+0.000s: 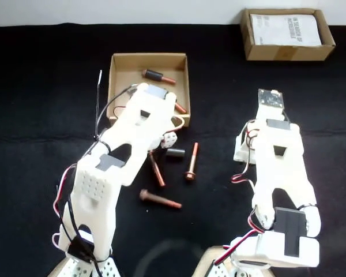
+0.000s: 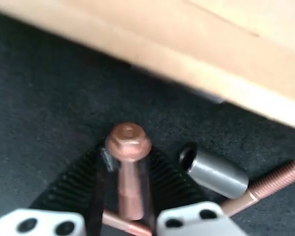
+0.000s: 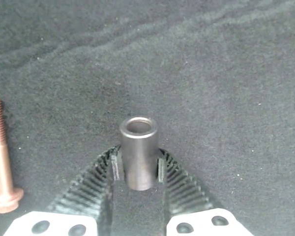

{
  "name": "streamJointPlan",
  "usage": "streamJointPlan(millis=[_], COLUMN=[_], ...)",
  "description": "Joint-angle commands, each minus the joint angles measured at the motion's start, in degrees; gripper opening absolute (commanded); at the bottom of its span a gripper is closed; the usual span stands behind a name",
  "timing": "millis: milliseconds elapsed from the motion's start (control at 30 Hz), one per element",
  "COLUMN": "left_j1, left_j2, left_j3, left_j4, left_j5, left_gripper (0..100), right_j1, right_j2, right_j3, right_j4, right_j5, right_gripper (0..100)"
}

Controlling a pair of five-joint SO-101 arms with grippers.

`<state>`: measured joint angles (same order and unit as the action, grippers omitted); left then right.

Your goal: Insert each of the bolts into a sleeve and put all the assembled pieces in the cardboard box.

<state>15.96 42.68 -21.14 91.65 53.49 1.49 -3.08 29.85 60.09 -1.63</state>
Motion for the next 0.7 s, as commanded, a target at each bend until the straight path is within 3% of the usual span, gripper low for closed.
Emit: streamJointPlan(millis=[0, 200, 400, 567, 667], left_j1=[-2.68, -4.53, -4.35, -4.00, -4.62], left_j2=[-0.04, -0.04, -0.13, -0.13, -0.13], left_j3=[-4.53, -14.73, -28.18, -44.44, -53.58], left_j4=[0.35, 0.26, 0.79, 7.82, 9.32], left_j5=[-0.35, -2.20, -16.00, -32.18, -37.54], left_gripper=[1, 1, 1, 1, 1], right_j1=[0.92, 0.48, -3.65, -9.63, -12.09], right_j2=[-0.57, -0.84, -7.78, -16.04, -17.63], right_j3=[-2.59, -2.59, -2.95, -3.30, -2.95], right_j4=[-0.66, -0.66, -0.22, 2.07, 3.65], right_j5=[0.62, 0.62, 0.53, 0.53, 0.53], right_gripper=[0.9, 0.9, 0.9, 0.9, 0.9])
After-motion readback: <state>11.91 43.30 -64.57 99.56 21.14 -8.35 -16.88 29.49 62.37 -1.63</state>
